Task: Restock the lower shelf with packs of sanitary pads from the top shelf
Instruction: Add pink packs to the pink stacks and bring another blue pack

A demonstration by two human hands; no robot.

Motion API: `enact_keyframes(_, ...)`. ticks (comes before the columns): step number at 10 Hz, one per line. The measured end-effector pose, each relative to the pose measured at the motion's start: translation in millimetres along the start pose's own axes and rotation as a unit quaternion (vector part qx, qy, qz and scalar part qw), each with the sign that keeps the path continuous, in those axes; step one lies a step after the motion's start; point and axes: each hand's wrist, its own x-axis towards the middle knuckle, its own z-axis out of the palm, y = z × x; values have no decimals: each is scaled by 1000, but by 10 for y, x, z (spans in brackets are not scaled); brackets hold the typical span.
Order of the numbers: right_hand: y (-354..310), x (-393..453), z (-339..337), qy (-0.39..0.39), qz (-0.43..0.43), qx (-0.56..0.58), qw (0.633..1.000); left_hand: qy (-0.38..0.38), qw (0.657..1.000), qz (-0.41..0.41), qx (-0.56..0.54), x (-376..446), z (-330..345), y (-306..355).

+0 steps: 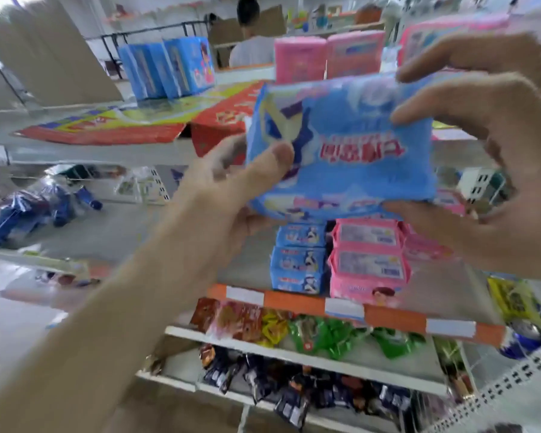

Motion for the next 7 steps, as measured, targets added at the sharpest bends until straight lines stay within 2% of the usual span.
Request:
enact_keyframes(1,-98,-272,194,37,131,80,987,38,999,7,-9,-345,-79,-364)
enact_keyframes(2,-204,-732,403,11,117,61,991,76,997,-1,-22,-624,-106,-763)
enact_keyframes(3,-360,-1233,759,20,230,178,956,124,990,-58,-37,-856,-91,-1179)
enact_keyframes(4,-550,-1402,1018,0,397,244,885,144,979,-141,-13,-1005,-144,-1485)
enact_keyframes(5,-660,-1382,1167,-28,449,217,866,131,975,-177,8,-1039,-214,-1558)
enact_keyframes(7,-759,-1139,1300,-37,507,270,817,72,986,-148,2,-984,-467,-1500)
